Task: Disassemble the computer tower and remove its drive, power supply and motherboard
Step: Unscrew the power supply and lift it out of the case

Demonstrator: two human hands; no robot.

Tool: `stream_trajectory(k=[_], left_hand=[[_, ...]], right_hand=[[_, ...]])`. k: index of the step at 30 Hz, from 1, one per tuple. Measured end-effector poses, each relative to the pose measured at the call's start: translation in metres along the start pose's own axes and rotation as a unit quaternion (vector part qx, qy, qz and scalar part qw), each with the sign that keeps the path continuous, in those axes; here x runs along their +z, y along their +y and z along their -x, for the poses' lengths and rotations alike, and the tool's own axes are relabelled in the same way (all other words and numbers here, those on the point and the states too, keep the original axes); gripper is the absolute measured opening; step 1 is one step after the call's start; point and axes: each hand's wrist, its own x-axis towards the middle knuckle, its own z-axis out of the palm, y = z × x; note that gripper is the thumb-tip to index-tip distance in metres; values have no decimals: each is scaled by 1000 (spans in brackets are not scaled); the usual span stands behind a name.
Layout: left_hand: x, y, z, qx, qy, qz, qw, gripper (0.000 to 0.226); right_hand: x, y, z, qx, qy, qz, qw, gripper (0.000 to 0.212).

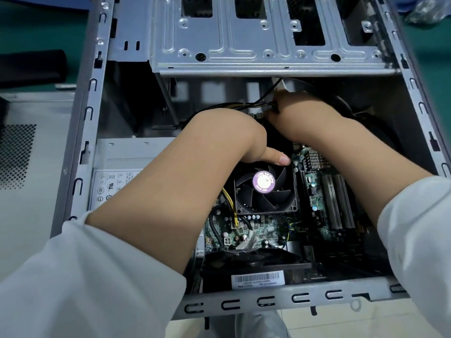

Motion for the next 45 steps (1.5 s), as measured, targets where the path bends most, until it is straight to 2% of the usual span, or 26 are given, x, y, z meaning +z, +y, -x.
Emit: stream_trajectory(k=[2, 5, 7, 13, 19, 24, 26, 31, 40, 45], left_hand=[[0, 0, -1, 0, -1, -2, 1000, 85], [1, 2, -2, -2, -4, 2, 1000, 84], [1, 2, -2, -3, -7, 8, 1000, 84], [2, 0, 0, -6, -13, 11, 1000, 88], [1, 0, 2, -6, -14, 11, 1000, 89], [2, 1, 2, -6, -16, 7, 1000, 89], [2, 0, 1, -8, -13, 6, 1000, 89], [4, -2, -1, -10, -6, 2, 1000, 89], [4, -1, -2, -9, -4, 3, 1000, 88], [3, 0, -2, -2, 5, -1, 1000, 82]], right_hand=[[-2, 3, 1, -13, -14, 17, 1000, 28], [-2, 5, 5, -20, 7, 36, 999, 34], [-1, 4, 7, -17, 14, 29, 999, 41], [-7, 3, 2, -7, -17, 13, 1000, 40], [-3, 0, 10, -2, 10, 3, 1000, 43], [-5, 4, -1, -8, -33, -10, 999, 30], [-4, 4, -1, -1, -39, -36, 999, 35], [4, 0, 3, 22, -1, -46, 999, 41], [6, -2, 1, 22, 6, -62, 998, 31], [6, -6, 7, -11, 50, 4, 999, 36]])
